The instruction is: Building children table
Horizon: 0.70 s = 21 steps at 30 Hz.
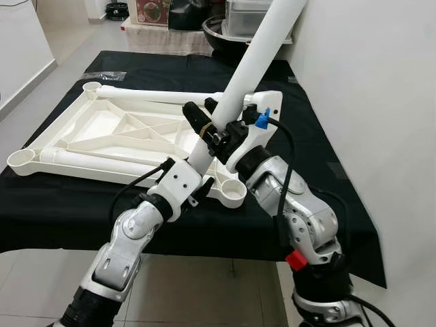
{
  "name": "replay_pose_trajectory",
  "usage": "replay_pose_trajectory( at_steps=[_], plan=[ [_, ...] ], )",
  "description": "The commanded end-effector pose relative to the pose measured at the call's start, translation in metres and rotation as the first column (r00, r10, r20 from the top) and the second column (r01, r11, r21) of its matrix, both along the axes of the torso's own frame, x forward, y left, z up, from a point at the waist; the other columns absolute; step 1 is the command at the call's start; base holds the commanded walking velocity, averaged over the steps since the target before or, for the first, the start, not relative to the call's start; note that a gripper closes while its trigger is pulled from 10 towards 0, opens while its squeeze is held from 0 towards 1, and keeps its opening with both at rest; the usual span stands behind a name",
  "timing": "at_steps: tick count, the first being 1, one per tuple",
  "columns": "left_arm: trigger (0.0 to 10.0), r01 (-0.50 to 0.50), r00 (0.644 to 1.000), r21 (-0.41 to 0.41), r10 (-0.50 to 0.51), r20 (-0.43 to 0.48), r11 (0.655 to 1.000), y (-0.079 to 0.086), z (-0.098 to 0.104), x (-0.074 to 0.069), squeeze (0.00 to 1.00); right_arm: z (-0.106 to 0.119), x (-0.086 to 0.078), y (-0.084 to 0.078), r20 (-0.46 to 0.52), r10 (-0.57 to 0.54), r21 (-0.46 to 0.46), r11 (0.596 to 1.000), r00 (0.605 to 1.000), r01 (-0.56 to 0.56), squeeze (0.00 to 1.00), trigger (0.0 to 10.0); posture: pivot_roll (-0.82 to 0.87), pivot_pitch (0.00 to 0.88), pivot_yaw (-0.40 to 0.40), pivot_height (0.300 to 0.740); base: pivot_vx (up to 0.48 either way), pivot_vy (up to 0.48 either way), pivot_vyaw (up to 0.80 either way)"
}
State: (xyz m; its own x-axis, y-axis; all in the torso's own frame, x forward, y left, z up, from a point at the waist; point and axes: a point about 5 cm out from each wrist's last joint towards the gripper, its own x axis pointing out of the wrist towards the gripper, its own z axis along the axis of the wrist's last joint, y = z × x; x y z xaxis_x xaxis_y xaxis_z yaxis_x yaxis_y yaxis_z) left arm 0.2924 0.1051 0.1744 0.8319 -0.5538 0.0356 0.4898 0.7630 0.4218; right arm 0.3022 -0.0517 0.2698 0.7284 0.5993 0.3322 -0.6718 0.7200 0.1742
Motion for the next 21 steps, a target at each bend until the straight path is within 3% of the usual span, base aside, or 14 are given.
replay_pose_trajectory(
  at_steps=[1, 7, 10, 13, 21],
  plan=[
    [10.0, 0.104, 0.994, 0.003, -0.104, -0.023, 0.995, -0.005, -0.002, -0.01, 0.0, -0.003, 0.001, -0.003, 0.004, 0.031, 0.005, 0.999, 0.999, -0.031, 0.0, 10.0, 0.1, 0.042, -0.065, 0.74, 0.0, 0.0, 0.0],
    [10.0, 0.162, 0.986, 0.035, -0.161, -0.043, 0.986, -0.001, -0.006, -0.017, 0.0, -0.005, 0.0, -0.009, 0.029, 0.114, 0.011, 0.993, 0.993, -0.114, 0.0, 10.0, 0.1, 0.043, -0.064, 0.74, 0.0, 0.0, 0.0],
    [10.0, 0.177, 0.982, -0.007, -0.177, -0.072, 0.984, 0.0, -0.006, -0.019, 0.0, -0.007, -0.001, -0.009, 0.031, 0.158, 0.01, 0.987, 0.987, -0.158, 0.0, 10.0, 0.1, 0.044, -0.064, 0.74, 0.0, 0.0, 0.0],
    [10.0, 0.245, 0.956, -0.065, -0.252, -0.149, 0.967, 0.0, -0.009, -0.03, 0.0, -0.012, -0.006, -0.008, 0.029, 0.268, -0.024, 0.963, 0.963, -0.267, 0.0, 10.0, 0.1, 0.047, -0.063, 0.74, 0.0, 0.0, 0.0],
    [10.0, 0.336, 0.909, -0.08, -0.345, -0.232, 0.939, 0.004, -0.016, -0.046, 0.0, -0.014, -0.015, -0.007, 0.044, 0.403, -0.068, 0.914, 0.914, -0.399, 0.0, 10.0, 0.11, 0.05, -0.06, 0.74, 0.0, 0.0, 0.0]
  ],
)
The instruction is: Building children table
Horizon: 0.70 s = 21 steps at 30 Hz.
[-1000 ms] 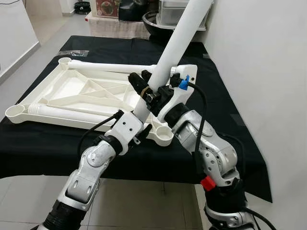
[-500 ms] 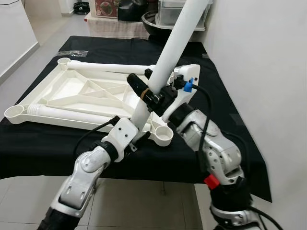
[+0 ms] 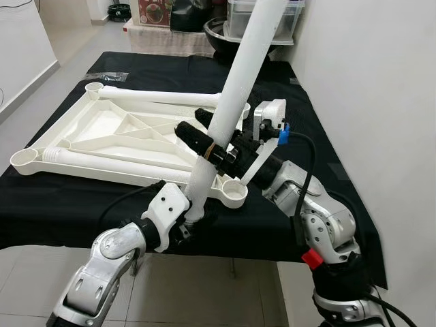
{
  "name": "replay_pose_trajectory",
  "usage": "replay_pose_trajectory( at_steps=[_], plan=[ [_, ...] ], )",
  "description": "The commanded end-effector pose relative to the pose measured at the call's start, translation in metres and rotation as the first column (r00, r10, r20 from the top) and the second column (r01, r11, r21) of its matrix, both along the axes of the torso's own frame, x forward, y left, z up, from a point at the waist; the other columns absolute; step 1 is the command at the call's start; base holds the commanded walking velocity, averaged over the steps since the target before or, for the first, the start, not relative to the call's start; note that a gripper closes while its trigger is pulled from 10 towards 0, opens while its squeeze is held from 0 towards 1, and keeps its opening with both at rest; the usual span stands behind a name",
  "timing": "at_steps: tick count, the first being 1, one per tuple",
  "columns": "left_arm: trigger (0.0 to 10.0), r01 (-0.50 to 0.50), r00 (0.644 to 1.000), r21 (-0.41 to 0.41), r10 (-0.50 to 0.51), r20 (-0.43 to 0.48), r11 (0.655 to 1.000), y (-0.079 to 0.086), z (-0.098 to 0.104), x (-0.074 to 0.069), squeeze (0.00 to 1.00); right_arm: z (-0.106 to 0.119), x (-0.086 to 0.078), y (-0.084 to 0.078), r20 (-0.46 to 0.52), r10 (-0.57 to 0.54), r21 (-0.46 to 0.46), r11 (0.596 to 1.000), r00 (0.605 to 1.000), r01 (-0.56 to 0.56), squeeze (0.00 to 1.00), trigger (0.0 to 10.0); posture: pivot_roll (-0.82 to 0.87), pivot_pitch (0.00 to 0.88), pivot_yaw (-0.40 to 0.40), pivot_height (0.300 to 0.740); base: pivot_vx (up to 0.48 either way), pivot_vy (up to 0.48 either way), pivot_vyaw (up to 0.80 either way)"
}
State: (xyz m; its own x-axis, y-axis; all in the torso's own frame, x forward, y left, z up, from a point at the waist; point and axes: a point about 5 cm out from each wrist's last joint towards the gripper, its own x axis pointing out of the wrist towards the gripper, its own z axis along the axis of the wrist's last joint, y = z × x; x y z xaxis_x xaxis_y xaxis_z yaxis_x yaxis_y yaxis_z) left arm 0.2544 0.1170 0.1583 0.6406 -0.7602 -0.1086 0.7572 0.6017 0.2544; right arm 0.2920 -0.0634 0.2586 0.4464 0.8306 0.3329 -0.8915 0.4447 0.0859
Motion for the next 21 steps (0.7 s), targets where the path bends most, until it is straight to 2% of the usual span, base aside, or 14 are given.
replay_pose_trajectory(
  at_steps=[1, 14, 21],
  plan=[
    [10.0, 0.089, 0.995, -0.017, -0.09, -0.038, 0.996, -0.008, 0.0, -0.01, 0.0, -0.004, -0.007, 0.005, -0.011, 0.081, -0.014, 0.997, 0.997, -0.081, 0.0, 10.0, 0.11, 0.05, -0.06, 0.74, 0.0, 0.0, 0.0],
    [10.0, 0.143, 0.985, -0.014, -0.143, -0.097, 0.99, -0.005, -0.001, -0.02, 0.0, -0.012, -0.018, 0.004, -0.006, 0.232, -0.112, 0.966, 0.973, -0.231, 0.0, 10.0, 0.11, 0.05, -0.058, 0.74, 0.0, 0.0, 0.0],
    [10.0, 0.15, 0.983, -0.003, -0.15, -0.104, 0.989, -0.005, -0.003, -0.024, 0.0, -0.015, -0.02, 0.005, -0.017, 0.259, -0.129, 0.957, 0.966, -0.259, 0.0, 10.0, 0.1, 0.05, -0.059, 0.74, 0.0, 0.0, 0.0]
  ],
)
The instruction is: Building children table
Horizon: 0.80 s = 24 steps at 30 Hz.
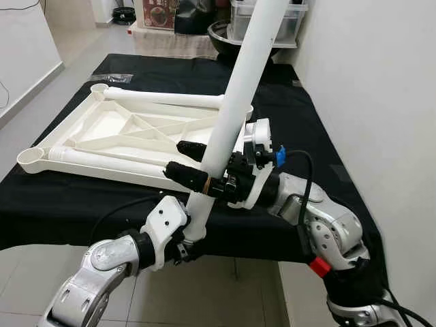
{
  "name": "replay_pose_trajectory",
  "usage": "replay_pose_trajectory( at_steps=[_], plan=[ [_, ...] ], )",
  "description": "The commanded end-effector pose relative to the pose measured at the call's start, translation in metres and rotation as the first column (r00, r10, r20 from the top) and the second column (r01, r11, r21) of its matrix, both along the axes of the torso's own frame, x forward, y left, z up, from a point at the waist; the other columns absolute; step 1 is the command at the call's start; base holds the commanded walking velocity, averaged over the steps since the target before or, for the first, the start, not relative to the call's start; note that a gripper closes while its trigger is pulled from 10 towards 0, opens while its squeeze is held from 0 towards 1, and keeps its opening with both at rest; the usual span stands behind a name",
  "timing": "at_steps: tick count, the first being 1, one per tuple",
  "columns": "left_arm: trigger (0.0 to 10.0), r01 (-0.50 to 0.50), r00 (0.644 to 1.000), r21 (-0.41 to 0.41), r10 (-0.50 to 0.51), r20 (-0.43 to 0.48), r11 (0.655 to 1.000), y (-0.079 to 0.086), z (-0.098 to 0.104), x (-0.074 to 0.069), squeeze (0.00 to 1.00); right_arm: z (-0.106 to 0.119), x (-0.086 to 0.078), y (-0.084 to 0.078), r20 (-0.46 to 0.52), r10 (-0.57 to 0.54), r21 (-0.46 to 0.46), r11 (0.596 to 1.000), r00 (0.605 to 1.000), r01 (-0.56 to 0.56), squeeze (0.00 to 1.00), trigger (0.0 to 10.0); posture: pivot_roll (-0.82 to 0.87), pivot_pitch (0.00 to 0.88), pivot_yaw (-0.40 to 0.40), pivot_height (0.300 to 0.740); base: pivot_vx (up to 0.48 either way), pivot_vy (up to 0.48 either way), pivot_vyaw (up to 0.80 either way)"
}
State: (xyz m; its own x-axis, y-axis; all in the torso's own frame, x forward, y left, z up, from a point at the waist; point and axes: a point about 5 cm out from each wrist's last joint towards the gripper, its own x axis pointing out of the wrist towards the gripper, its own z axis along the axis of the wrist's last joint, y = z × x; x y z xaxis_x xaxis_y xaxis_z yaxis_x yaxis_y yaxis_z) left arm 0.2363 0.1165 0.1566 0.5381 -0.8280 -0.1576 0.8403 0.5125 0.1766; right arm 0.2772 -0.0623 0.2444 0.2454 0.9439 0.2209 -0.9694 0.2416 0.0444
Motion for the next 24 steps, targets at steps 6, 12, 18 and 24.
replay_pose_trajectory(
  at_steps=[6, 12, 18, 24],
  plan=[
    [10.0, 0.052, 0.998, 0.006, -0.051, -0.033, 0.999, -0.0064, -0.0044, -0.0117, 0.0, -0.0011, -0.0072, 0.0054, -0.008, 0.051, -0.003, 0.999, 0.999, -0.051, 0.0, 8.1, 0.1, 0.053, -0.059, 0.74, 0.0, 0.0, 0.0],
    [10.0, 0.054, 0.998, 0.004, -0.054, -0.045, 0.999, -0.0066, -0.0054, -0.0142, 0.0, -0.0016, -0.0099, 0.0055, -0.014, 0.067, 0.0, 0.998, 0.998, -0.067, 0.0, 0.0, 0.1, 0.053, -0.058, 0.74, 0.0, 0.0, 0.0],
    [10.0, 0.046, 0.998, 0.007, -0.046, -0.045, 0.999, -0.0044, -0.0056, -0.0126, 0.0, -0.0026, -0.0126, 0.0065, -0.021, 0.076, 0.002, 0.997, 0.997, -0.076, 0.0, 0.0, 0.1, 0.052, -0.059, 0.74, 0.0, 0.0, 0.0],
    [10.0, 0.023, 0.996, 0.022, -0.021, -0.089, 0.999, -0.0016, -0.0094, -0.0105, 0.0, -0.0039, -0.0142, 0.0081, -0.026, 0.078, 0.003, 0.997, 0.997, -0.078, 0.0, 0.0, 0.1, 0.049, -0.058, 0.74, 0.0, 0.0, 0.0]
  ],
)
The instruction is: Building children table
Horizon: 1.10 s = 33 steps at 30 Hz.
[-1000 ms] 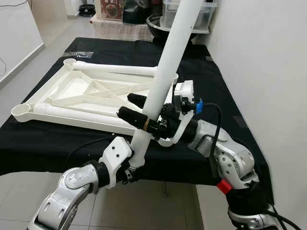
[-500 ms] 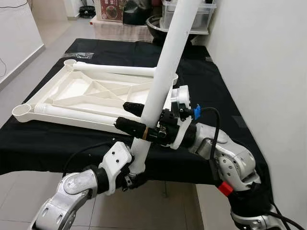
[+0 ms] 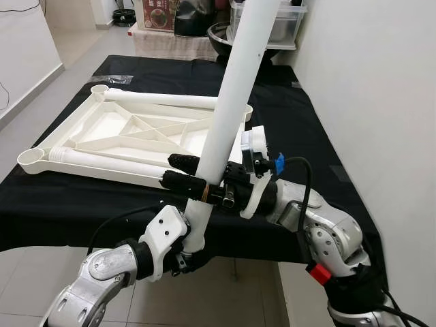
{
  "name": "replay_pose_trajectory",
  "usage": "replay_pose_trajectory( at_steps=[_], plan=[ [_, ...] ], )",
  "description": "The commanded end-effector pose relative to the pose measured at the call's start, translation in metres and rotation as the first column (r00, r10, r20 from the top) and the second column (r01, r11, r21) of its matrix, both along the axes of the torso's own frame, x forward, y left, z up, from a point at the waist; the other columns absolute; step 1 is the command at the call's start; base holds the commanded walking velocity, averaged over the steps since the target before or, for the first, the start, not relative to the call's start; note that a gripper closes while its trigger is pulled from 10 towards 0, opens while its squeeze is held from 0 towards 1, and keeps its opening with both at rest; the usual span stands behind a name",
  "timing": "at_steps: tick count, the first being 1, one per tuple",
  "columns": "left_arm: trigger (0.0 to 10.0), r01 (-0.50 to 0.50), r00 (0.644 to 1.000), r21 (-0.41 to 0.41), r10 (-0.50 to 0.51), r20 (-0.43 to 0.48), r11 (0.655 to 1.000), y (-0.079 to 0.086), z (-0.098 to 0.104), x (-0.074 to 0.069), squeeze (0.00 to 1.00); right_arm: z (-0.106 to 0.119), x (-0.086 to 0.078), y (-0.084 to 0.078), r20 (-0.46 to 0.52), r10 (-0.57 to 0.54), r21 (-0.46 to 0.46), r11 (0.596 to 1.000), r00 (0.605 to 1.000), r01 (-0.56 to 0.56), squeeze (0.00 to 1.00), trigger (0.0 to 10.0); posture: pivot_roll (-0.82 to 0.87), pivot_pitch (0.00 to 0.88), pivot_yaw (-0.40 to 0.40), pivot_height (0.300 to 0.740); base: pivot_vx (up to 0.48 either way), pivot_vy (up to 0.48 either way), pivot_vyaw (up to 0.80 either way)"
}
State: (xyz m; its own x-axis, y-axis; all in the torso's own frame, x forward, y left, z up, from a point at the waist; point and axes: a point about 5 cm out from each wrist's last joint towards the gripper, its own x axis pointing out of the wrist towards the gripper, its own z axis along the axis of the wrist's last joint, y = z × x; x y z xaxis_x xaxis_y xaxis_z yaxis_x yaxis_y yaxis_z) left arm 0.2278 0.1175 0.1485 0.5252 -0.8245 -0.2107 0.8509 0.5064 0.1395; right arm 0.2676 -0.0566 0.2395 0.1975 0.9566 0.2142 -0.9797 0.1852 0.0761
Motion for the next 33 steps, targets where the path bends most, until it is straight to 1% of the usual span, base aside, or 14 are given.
replay_pose_trajectory(
  at_steps=[1, 6, 7, 11, 12, 15, 21, 22, 27, 28, 30, 31, 32, 33],
  plan=[
    [10.0, 0.019, 0.999, -0.004, -0.019, -0.03, 1.0, -0.003, -0.001, -0.002, 0.0, 0.001, -0.005, 0.002, 0.007, 0.021, 0.002, 1.0, 1.0, -0.021, 0.0, 0.0, 0.1, 0.049, -0.058, 0.74, 0.0, 0.0, 0.0],
    [10.0, 0.007, 0.999, -0.006, -0.007, -0.043, 1.0, -0.002, -0.002, -0.001, 0.0, 0.002, -0.004, 0.002, 0.007, 0.015, 0.006, 1.0, 1.0, -0.015, 0.0, 0.0, 0.1, 0.047, -0.06, 0.74, 0.0, 0.0, 0.0],
    [10.0, 0.001, 0.999, -0.012, -0.001, -0.045, 1.0, -0.002, -0.002, 0.0, 1.0, 0.003, -0.003, 0.001, 0.011, 0.008, 0.005, 1.0, 1.0, -0.008, 0.0, 0.0, 0.1, 0.047, -0.059, 0.74, 0.0, 0.0, 0.0],
    [10.0, -0.017, 0.999, -0.008, 0.017, -0.045, 1.0, 0.0, -0.002, 0.001, 1.0, 0.005, 0.0, -0.001, 0.018, -0.006, 0.006, 1.0, 1.0, 0.006, 0.0, 0.0, 0.1, 0.046, -0.061, 0.74, 0.0, 0.0, 0.0],
    [10.0, -0.025, 0.998, -0.01, 0.025, -0.053, 1.0, 0.002, -0.003, 0.001, 0.0, 0.006, 0.002, -0.003, 0.024, -0.017, 0.005, 1.0, 1.0, 0.017, 0.0, 0.0, 0.1, 0.047, -0.06, 0.74, 0.0, 0.0, 0.0],
    [10.0, -0.025, 0.998, -0.01, 0.025, -0.053, 1.0, 0.002, -0.003, 0.001, 0.0, 0.006, 0.002, -0.003, 0.024, -0.017, 0.005, 1.0, 1.0, 0.017, 0.0, 0.0, 0.1, 0.047, -0.06, 0.74, 0.0, 0.0, 0.0],
    [10.0, -0.024, 0.994, 0.006, 0.025, -0.104, 1.0, 0.007, -0.011, -0.009, 0.0, 0.01, 0.013, -0.011, 0.048, -0.071, 0.008, 0.997, 0.996, 0.071, 0.0, 0.0, 0.1, 0.056, -0.06, 0.74, 0.0, 0.0, 0.0],
    [10.0, -0.023, 0.992, 0.009, 0.024, -0.126, 1.0, 0.007, -0.014, -0.013, 0.0, 0.013, 0.021, -0.016, 0.056, -0.106, 0.009, 0.994, 0.993, 0.106, 0.0, 0.0, 0.1, 0.066, -0.063, 0.74, 0.0, 0.0, 0.0],
    [10.0, -0.023, 0.99, 0.01, 0.024, -0.14, 1.0, 0.007, -0.016, -0.016, 0.0, 0.014, 0.026, -0.02, 0.061, -0.13, 0.01, 0.992, 0.99, 0.129, 0.0, 0.0, 0.1, 0.066, -0.063, 0.74, 0.0, 0.0, 0.0],
    [10.0, -0.051, 0.985, -0.006, 0.05, -0.167, 0.999, 0.007, -0.018, -0.021, 0.0, 0.023, 0.047, -0.032, 0.086, -0.227, 0.021, 0.974, 0.97, 0.226, 0.0, 0.0, 0.1, 0.093, -0.068, 0.74, 0.0, 0.0, 0.0],
    [10.0, -0.051, 0.985, -0.006, 0.05, -0.167, 0.999, 0.007, -0.018, -0.021, 0.0, 0.023, 0.047, -0.032, 0.086, -0.227, 0.021, 0.974, 0.97, 0.226, 0.0, 0.0, 0.1, 0.093, -0.068, 0.74, 0.0, 0.0, 0.0],
    [10.0, -0.066, 0.98, -0.02, 0.061, -0.189, 0.998, 0.004, -0.02, -0.028, 0.0, 0.031, 0.065, -0.045, 0.1, -0.318, 0.043, 0.948, 0.943, 0.315, 0.0, 0.0, 0.1, 0.102, -0.07, 0.74, 0.0, 0.0, 0.0],
    [10.0, -0.066, 0.98, -0.02, 0.061, -0.189, 0.998, 0.004, -0.02, -0.028, 0.0, 0.031, 0.065, -0.045, 0.1, -0.318, 0.043, 0.948, 0.943, 0.315, 0.0, 0.0, 0.1, 0.102, -0.07, 0.74, 0.0, 0.0, 0.0],
    [10.0, -0.064, 0.977, -0.049, 0.052, -0.208, 0.997, -0.005, -0.02, -0.037, 0.0, 0.039, 0.081, -0.054, 0.111, -0.39, 0.065, 0.921, 0.914, 0.385, 0.0, 0.0, 0.1, 0.122, -0.073, 0.74, 0.0, 0.0, 0.0]
  ],
)
